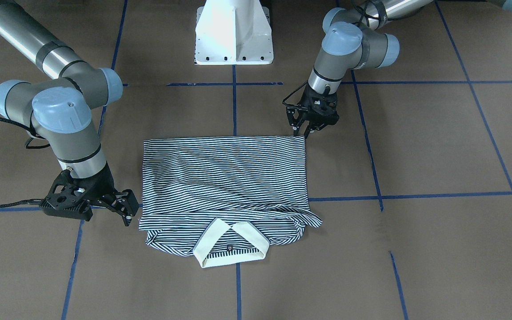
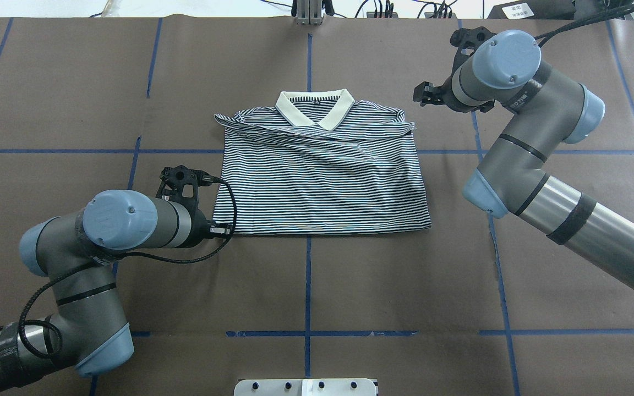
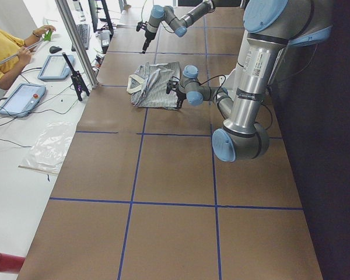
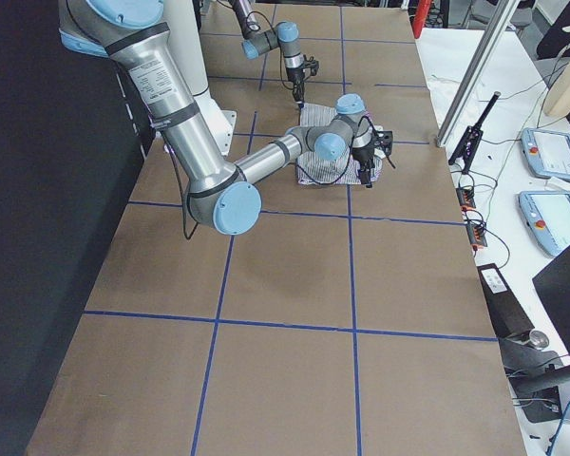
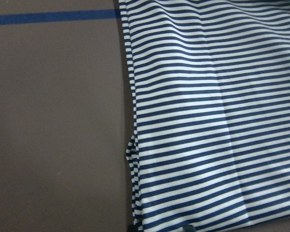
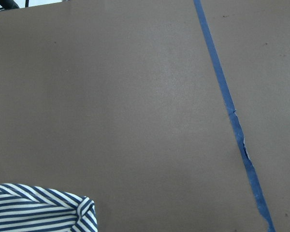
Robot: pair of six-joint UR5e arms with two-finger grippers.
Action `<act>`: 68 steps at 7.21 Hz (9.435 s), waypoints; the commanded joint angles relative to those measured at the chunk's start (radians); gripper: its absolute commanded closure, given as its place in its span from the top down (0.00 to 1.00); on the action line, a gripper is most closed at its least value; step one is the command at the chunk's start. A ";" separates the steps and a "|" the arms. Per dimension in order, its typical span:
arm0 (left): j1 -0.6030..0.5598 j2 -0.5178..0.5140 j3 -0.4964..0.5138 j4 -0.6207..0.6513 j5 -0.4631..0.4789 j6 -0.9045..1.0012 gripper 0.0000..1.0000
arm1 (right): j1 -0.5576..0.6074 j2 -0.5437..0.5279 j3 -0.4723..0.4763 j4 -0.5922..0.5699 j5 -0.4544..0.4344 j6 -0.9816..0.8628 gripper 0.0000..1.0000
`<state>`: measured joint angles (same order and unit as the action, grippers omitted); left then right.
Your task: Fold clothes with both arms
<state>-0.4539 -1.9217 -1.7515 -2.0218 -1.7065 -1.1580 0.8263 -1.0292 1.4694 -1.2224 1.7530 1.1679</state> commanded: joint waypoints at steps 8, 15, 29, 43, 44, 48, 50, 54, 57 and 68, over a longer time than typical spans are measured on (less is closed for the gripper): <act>0.001 -0.002 0.013 0.003 0.001 0.004 0.00 | 0.001 -0.008 -0.001 0.001 -0.003 -0.002 1.00; -0.426 -0.128 0.423 -0.168 -0.004 0.577 0.00 | -0.007 -0.002 0.000 0.001 -0.006 0.019 1.00; -0.537 -0.329 0.787 -0.385 -0.008 0.727 1.00 | -0.260 0.526 -0.547 0.099 -0.294 0.607 0.63; -0.511 -0.275 0.673 -0.391 -0.021 0.719 1.00 | -0.381 -0.049 0.132 -0.023 -0.401 0.590 0.00; -0.509 -0.263 0.653 -0.391 -0.021 0.719 1.00 | -0.386 -0.054 0.128 -0.025 -0.396 0.581 0.69; -0.506 -0.258 0.653 -0.391 -0.022 0.719 1.00 | -0.400 -0.033 0.216 -0.087 -0.377 0.329 1.00; -0.506 -0.258 0.653 -0.391 -0.042 0.718 1.00 | -0.467 0.027 0.230 -0.221 -0.392 0.328 1.00; -0.505 -0.258 0.652 -0.391 -0.044 0.707 1.00 | -0.587 0.066 0.239 -0.292 -0.542 0.081 0.61; -0.505 -0.257 0.652 -0.393 -0.050 0.705 1.00 | -0.636 0.069 0.239 -0.290 -0.584 -0.012 0.49; -0.479 -0.257 0.649 -0.394 -0.064 0.663 1.00 | -0.566 0.063 0.417 -0.289 -0.586 -0.100 0.00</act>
<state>-0.9448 -2.1782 -1.1009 -2.4155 -1.7702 -0.4681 0.2281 -0.9666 1.8525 -1.5094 1.1621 1.0693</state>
